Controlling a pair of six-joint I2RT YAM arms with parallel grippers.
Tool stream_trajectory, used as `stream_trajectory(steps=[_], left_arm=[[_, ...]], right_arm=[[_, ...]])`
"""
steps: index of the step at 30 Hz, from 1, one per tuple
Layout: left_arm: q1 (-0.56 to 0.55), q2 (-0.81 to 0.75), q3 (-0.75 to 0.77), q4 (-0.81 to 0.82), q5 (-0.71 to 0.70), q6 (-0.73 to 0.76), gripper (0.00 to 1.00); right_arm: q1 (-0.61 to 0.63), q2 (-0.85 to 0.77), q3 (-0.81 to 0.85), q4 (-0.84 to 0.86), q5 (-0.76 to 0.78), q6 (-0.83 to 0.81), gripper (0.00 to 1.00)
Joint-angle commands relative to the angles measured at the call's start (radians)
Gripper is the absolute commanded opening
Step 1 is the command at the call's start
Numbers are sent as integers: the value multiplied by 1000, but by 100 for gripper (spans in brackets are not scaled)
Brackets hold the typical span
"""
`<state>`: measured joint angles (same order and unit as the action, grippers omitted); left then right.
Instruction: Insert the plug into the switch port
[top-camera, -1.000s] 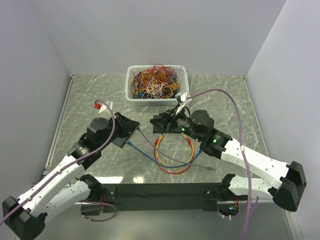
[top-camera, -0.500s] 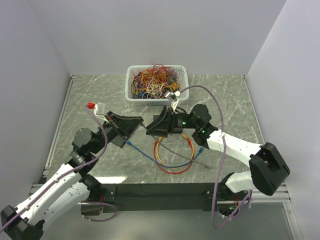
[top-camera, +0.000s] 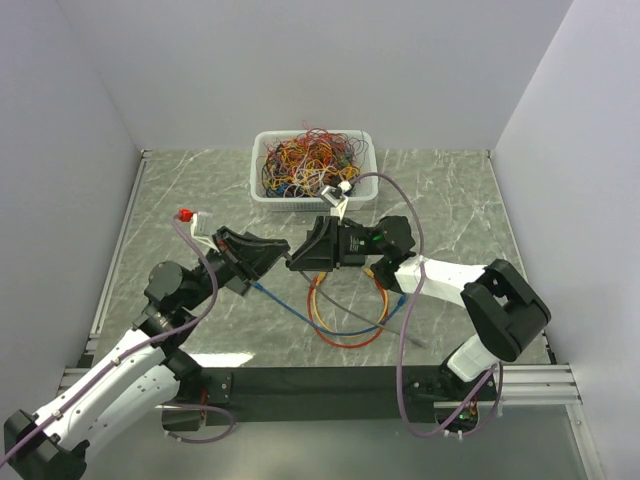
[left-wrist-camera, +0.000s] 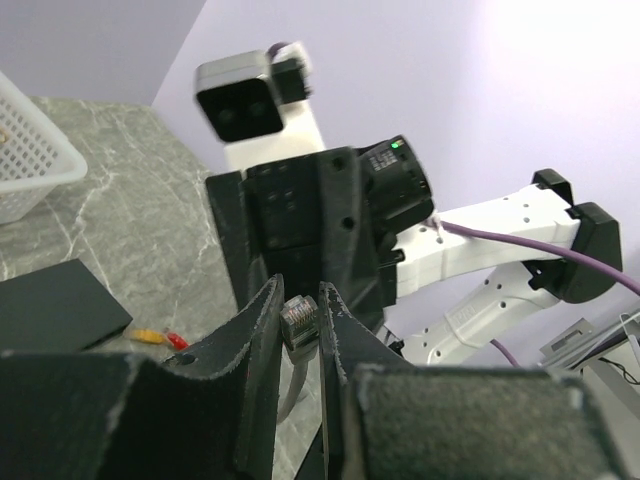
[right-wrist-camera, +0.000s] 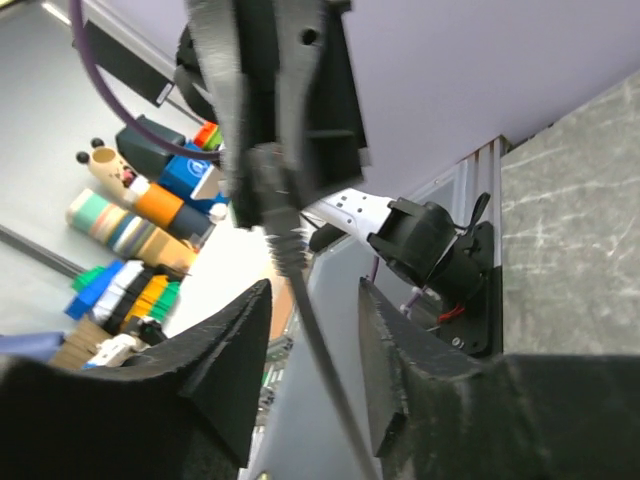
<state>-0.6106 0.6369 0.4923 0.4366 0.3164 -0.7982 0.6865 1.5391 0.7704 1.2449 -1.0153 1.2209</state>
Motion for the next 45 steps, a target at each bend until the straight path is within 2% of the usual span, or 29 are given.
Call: stream_trajectory(steps=[1, 14, 19, 25, 31, 34, 35, 38, 41, 42, 44, 45], left_arm=[[-2, -16, 0, 76, 30, 1, 0], [-3, -6, -24, 109, 49, -16, 1], [-3, -5, -26, 113, 50, -21, 1], [-5, -5, -35, 126, 56, -25, 1], [-6, 14, -35, 123, 63, -26, 1], [-6, 3, -3, 16, 21, 5, 42], [-6, -9, 20, -22, -21, 19, 67], [-6, -45, 69, -177, -135, 62, 89], [-6, -72, 116, -312, -215, 91, 94], [-6, -77, 129, -343, -271, 102, 94], [-6, -86, 158, -419, -313, 111, 94], [-6, -89, 167, -433, -353, 119, 94]], right_arm=[[-4, 3, 35, 196, -9, 60, 46], [-5, 27, 56, 206, 9, 75, 43], [-5, 36, 70, 214, 11, 86, 38], [-4, 44, 70, 212, 18, 83, 27], [-4, 47, 69, 212, 17, 78, 3], [-5, 33, 60, 174, 17, 46, 0], [-4, 15, 49, 154, 20, 8, 0], [-4, -35, 32, 16, 34, -78, 0], [-2, -101, 21, -220, 69, -252, 0], [-2, -120, 26, -371, 87, -361, 0], [7, -172, 39, -522, 154, -525, 0], [10, -187, 47, -670, 184, -578, 0]])
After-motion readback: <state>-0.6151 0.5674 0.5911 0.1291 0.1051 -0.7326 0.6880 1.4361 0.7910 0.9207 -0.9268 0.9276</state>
